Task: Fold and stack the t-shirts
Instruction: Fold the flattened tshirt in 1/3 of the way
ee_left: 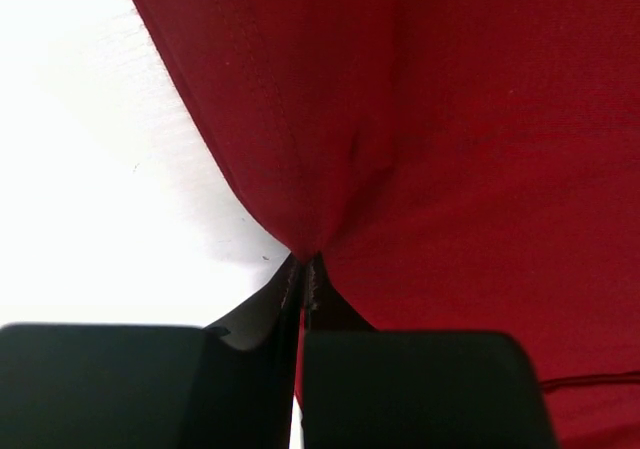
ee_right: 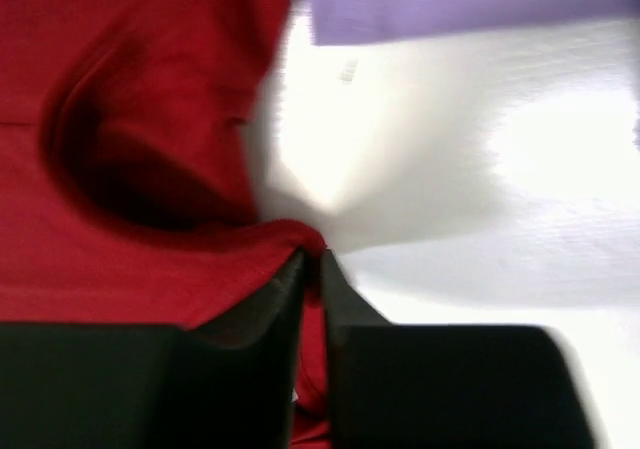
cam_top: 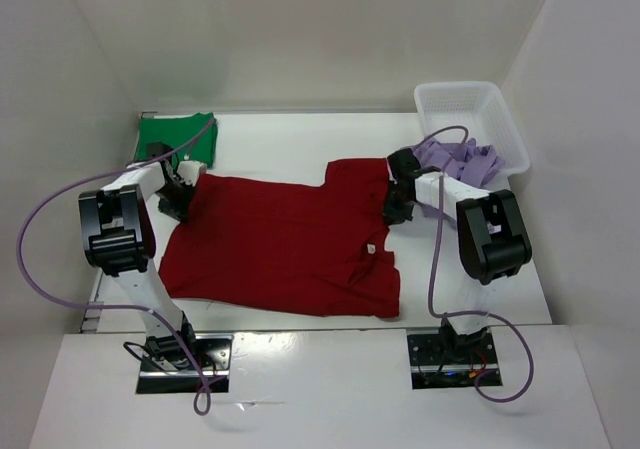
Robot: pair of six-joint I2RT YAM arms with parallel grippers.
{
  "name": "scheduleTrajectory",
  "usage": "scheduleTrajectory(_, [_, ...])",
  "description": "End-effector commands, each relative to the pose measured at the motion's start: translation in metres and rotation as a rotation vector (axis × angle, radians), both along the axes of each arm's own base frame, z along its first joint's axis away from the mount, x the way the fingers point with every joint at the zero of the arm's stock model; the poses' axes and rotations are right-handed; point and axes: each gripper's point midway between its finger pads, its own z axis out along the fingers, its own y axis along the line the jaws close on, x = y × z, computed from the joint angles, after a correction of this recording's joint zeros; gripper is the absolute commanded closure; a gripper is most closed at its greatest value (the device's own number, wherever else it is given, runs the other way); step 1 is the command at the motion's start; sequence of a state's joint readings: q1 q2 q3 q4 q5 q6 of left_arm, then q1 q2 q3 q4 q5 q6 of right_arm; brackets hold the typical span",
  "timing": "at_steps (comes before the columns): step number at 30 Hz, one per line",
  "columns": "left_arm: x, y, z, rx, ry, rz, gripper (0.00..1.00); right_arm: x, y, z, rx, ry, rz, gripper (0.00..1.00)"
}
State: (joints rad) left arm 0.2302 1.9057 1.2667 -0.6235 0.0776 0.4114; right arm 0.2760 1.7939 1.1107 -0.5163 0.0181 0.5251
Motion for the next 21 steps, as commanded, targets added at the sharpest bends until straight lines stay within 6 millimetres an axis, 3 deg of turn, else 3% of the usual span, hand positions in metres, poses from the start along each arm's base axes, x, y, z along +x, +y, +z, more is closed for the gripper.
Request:
scheduleTrajectory(1, [-0.035,0.028,-0.042,0.098,0.133,0.049,1.00,-0.004,-0.018,0.017,-0.008,-0.015,-0.052,0.90])
scheduleTrajectory(2, [-0.035,0.032,-0.038,0.102,0.124,0.050,1.00,-0.005,-0.020,0.020,-0.017,-0.019,-0.056,0.99])
scheduleTrajectory(4, [-0.053,0.045,-0.041,0.129,0.160,0.075,1.00,-0.005,-0.030,0.019,-0.032,-0.011,-0.072,1.00])
scheduleTrajectory(10, [-0.074,0.071,-0.025,0.186,0.142,0.121,1.00,-0.006,-0.065,0.021,-0.135,0.004,-0.145,1.00])
scheduleTrajectory(14, [-0.083,0.074,-0.013,0.199,0.136,0.125,1.00,-0.002,-0.067,0.020,-0.154,0.011,-0.125,1.00])
scheduleTrajectory(16, [-0.082,0.071,-0.008,0.186,0.125,0.113,1.00,0.008,-0.057,0.025,-0.106,-0.012,-0.092,0.98])
scheduleTrajectory(17, [-0.082,0.069,-0.009,0.178,0.122,0.111,1.00,0.017,-0.054,0.027,-0.097,-0.030,-0.074,0.88])
scheduleTrajectory(18, [-0.081,0.067,-0.006,0.160,0.123,0.107,0.99,0.020,-0.052,0.031,-0.088,-0.040,-0.060,0.70])
scheduleTrajectory(19, [-0.079,0.066,-0.004,0.151,0.120,0.105,0.93,0.028,-0.049,0.039,-0.074,-0.064,-0.058,0.43])
scheduleTrajectory(21, [-0.076,0.062,0.002,0.123,0.118,0.099,0.72,0.026,-0.040,0.049,-0.075,-0.078,-0.023,0.29])
